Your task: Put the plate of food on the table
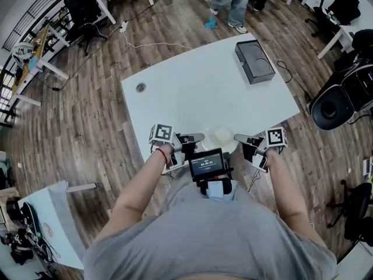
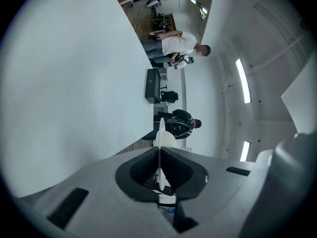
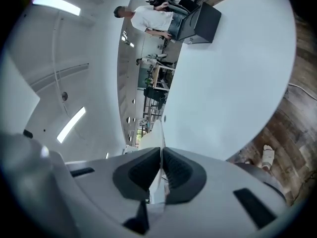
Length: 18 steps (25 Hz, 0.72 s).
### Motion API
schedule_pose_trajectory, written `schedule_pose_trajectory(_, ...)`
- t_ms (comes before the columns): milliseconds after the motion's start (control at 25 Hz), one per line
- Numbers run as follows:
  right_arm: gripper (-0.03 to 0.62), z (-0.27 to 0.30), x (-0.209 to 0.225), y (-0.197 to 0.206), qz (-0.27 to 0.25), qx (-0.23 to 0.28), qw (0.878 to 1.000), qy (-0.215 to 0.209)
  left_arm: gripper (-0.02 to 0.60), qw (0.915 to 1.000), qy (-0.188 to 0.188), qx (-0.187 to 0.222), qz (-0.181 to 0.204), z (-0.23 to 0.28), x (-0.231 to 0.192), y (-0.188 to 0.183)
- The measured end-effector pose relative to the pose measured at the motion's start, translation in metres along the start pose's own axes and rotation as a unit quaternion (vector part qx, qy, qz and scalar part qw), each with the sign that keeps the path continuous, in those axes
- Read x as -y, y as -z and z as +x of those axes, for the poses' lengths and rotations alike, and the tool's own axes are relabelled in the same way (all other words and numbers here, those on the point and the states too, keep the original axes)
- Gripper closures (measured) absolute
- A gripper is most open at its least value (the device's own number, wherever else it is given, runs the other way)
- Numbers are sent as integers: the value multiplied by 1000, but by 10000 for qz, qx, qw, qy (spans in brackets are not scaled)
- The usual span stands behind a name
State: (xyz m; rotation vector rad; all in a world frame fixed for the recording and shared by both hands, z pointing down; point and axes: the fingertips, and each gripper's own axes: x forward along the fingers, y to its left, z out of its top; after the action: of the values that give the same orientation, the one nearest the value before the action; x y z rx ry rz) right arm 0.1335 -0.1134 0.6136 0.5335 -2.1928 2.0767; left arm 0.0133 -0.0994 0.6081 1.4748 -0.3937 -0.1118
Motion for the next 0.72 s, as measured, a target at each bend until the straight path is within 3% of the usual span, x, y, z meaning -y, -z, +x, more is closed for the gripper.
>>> schedule_pose_trajectory(720,556,35,3,-58,60,191,9995,235,554,9997,-108,-217,-95,1,-7,-69)
